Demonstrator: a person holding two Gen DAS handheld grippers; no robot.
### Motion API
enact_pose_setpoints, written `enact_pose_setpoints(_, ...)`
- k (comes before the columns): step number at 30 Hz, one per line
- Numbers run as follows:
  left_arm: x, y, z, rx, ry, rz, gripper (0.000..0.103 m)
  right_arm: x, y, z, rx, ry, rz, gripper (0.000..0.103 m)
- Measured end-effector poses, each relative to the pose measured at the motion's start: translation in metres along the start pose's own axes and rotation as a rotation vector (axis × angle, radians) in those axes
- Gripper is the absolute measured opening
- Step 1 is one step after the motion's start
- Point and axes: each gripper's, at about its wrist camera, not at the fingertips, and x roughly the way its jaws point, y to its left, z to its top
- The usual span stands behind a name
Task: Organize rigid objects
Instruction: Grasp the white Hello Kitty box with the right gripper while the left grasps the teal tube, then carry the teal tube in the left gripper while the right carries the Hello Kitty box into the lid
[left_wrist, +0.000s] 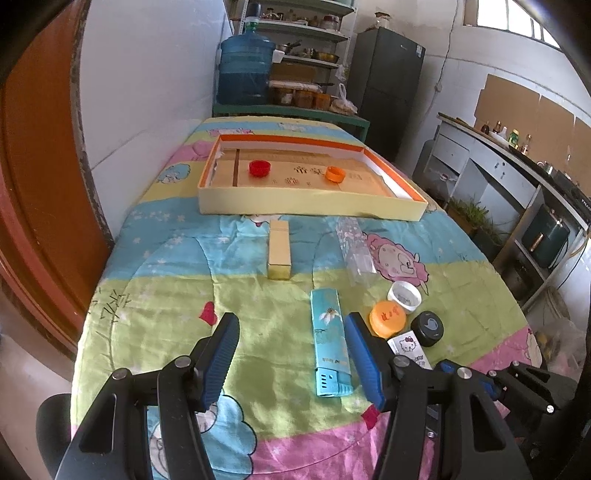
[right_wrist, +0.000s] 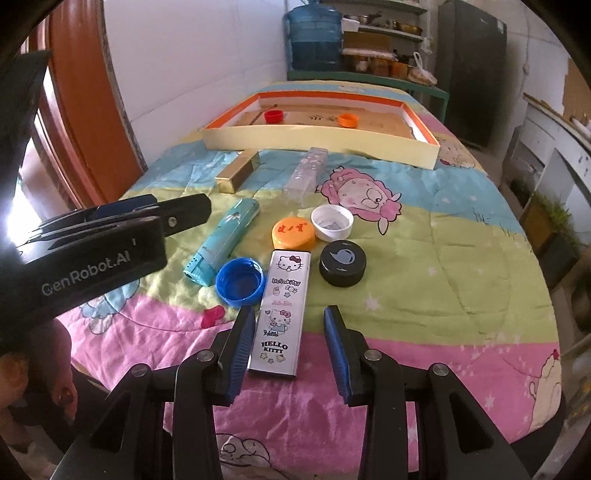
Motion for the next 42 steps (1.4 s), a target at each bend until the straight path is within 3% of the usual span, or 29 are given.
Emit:
enact_pose_setpoints(3,0.007,-0.005,0.001,0.016,0.014,-0.005,0.060,0.004,0.005,0.001,-0.039,-0.013,-0.026,0.039)
enact_pose_setpoints(5,0.011,-0.009,0.001,0.030,0.024,-0.006,0.060,0.004,0.007,0.001,-0.051,-0.024,-0.023,0.028)
enact_pose_setpoints(7,0.016,-0.013,0.001,0.045,0.035,-0.002,0.059,0.003,0.005,0.000,-0.053,-0.025,-0.018,0.027)
enact_pose_setpoints(10,0.025,-0.018,0.000,0.056,0.062,-0.007,0.047,0.001,0.001,-0.002,-0.049,-0.025,-0.013,0.027)
enact_pose_setpoints(12,0.032,-0.020,-0.003,0.060,0.085,-0.007,0.045,-0.001,-0.002,-0.005,-0.044,-0.026,-0.010,0.027)
enact_pose_setpoints(16,0.032,-0.024,-0.006,0.095,0.063,0.014,0.036,-0.003,-0.006,-0.007,-0.029,-0.031,-0.002,0.027)
enact_pose_setpoints(19,0.031,-0.023,-0.007,0.088,0.059,0.010,0.024,-0.005,-0.008,-0.008,-0.020,-0.037,0.001,0.027)
enact_pose_setpoints(31,0.018,-0.018,-0.004,0.057,0.036,-0.010,0.023,-0.013,-0.018,-0.009,0.027,-0.068,0.063,0.027)
enact_pose_setpoints(42,-0.003,-0.016,0.006,0.046,-0.015,-0.021,0.023,-0.023,-0.017,-0.003,0.029,-0.093,0.062,0.027)
